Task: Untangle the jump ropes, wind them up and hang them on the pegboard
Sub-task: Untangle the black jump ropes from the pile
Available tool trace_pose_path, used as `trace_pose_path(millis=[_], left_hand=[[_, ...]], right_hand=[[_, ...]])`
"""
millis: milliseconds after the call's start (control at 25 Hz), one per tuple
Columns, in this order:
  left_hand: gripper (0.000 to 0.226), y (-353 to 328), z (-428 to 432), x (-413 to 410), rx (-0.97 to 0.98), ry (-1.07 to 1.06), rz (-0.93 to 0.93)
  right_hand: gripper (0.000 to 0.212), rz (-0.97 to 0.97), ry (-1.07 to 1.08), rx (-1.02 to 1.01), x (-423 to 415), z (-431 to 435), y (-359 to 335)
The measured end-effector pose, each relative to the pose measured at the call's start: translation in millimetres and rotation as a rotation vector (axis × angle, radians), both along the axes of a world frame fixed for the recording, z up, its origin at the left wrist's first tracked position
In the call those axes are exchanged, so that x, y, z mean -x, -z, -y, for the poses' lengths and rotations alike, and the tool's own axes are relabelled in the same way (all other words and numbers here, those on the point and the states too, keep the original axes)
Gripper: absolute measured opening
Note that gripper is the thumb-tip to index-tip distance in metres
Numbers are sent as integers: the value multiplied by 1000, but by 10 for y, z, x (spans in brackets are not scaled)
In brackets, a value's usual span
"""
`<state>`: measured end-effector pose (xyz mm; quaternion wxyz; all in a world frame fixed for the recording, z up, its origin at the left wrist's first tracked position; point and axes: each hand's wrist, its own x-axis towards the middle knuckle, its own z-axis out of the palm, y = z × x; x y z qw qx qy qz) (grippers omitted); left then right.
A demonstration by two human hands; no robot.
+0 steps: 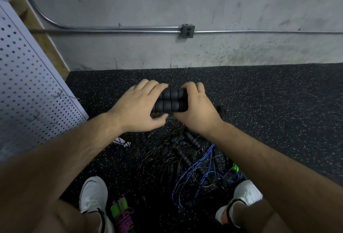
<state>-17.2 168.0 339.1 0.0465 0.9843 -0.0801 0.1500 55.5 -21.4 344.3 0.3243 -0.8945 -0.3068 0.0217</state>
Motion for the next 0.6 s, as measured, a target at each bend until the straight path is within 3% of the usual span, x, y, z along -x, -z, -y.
trace_pose_path(millis=[160, 280, 400, 480, 600], left_hand=[[92, -41, -64, -49, -56, 13, 93], [85, -147, -133, -69, 87, -14, 113], [75, -264, -183, -67, 302, -42, 103], [70, -348, -175, -61, 396, -41, 105], [61, -462, -161, -25, 547, -51, 124]], right_hand=[[66, 20, -21, -140, 52, -12, -34], [86, -269, 39, -486, 90, -65, 48], [68, -409, 20, -482, 102, -223, 203], [58, -490, -123, -373, 152, -421, 228], [47, -587, -331, -386, 315, -858, 256]])
